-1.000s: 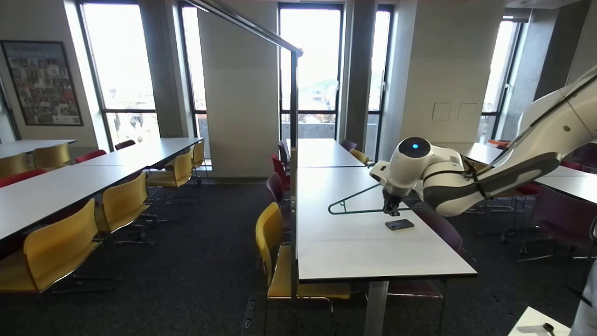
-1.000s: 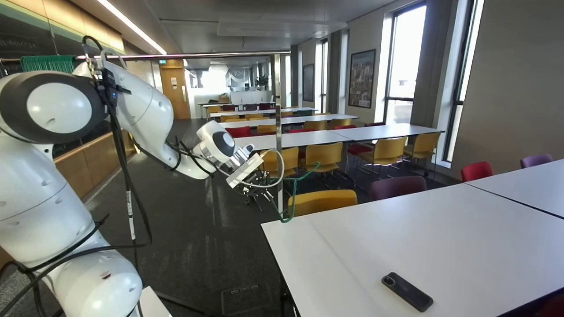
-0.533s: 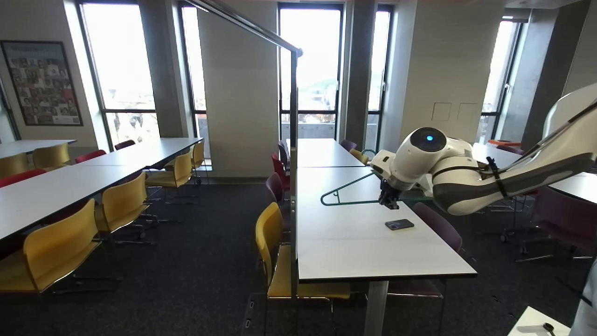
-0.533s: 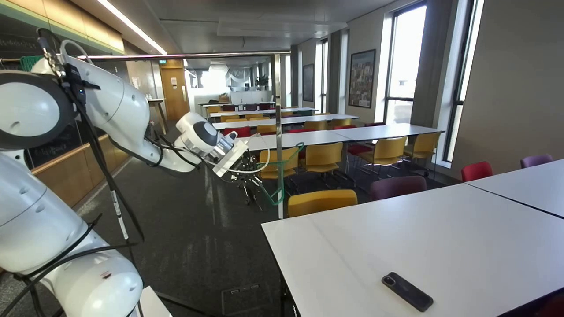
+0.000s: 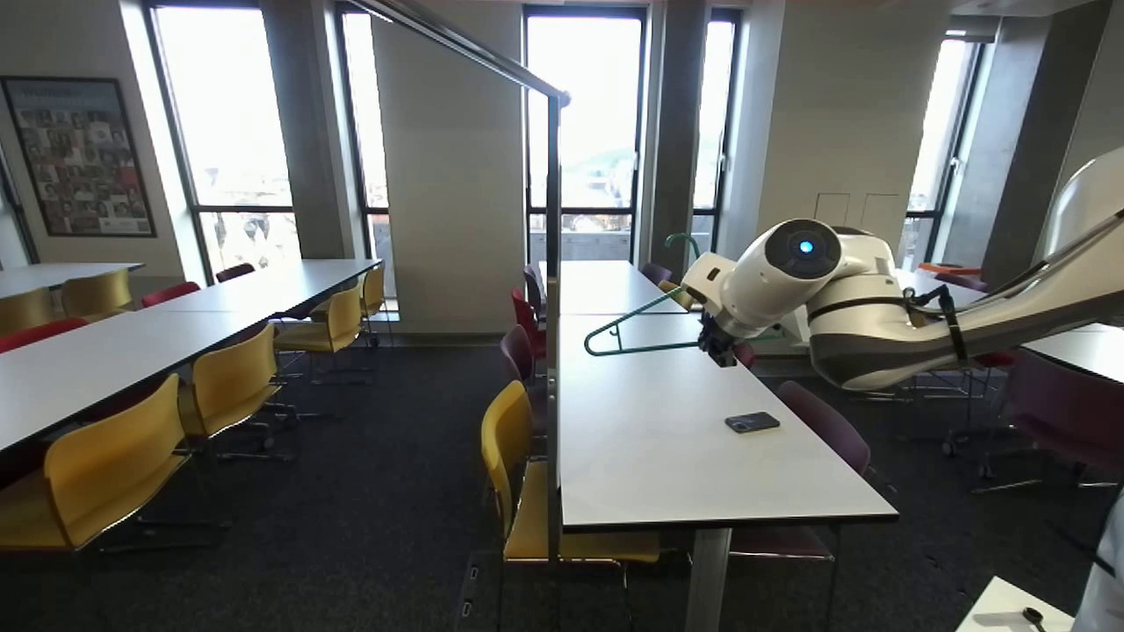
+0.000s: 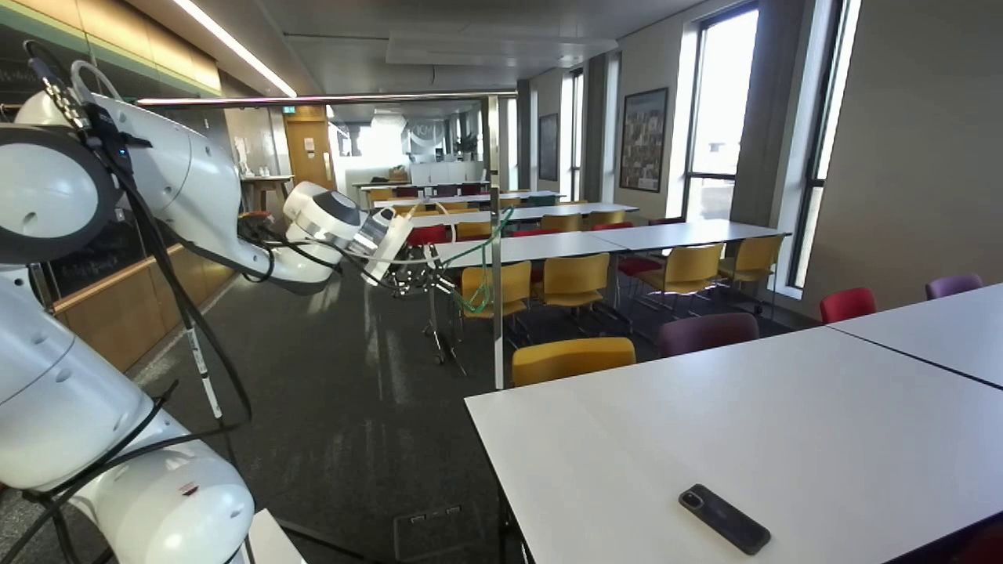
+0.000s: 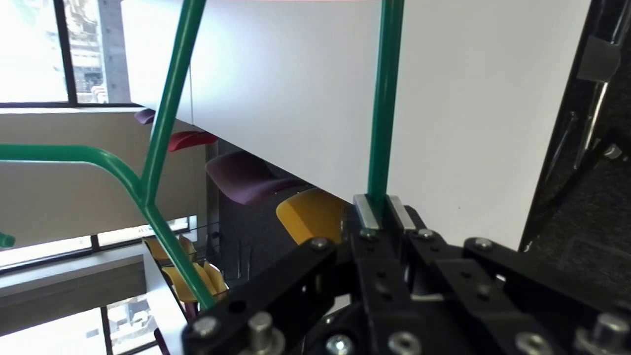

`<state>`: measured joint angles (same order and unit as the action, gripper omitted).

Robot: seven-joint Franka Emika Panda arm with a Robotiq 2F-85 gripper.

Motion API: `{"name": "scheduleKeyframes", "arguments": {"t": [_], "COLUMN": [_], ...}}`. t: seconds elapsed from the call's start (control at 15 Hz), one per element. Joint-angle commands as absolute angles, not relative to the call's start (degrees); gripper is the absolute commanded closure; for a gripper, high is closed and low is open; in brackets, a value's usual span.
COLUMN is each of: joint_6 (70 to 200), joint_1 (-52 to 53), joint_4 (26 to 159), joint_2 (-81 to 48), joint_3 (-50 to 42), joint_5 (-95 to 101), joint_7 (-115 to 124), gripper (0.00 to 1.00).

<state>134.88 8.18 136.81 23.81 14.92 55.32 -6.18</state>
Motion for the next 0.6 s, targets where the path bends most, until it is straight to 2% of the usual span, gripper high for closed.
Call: {"name": "scheduleKeyframes", "arguments": {"t": [0.0, 0.33, 0.4, 0.53], "joint_6": [129.41, 127.04, 128.28, 127.96], "joint_1": [9.14, 11.25, 11.94, 12.45], "joint_4": [133.01, 129.52, 130.40, 129.83], "joint_2": [25.01, 24.94, 23.80, 23.81], "joint_3": [17.02, 18.52, 17.19, 17.34], "joint_5": [59.87, 63.84, 62.08, 62.30], "joint_7": [-3.39, -0.58, -1.84, -1.69], "gripper": [0.98, 0.98, 0.91, 0.91]}}
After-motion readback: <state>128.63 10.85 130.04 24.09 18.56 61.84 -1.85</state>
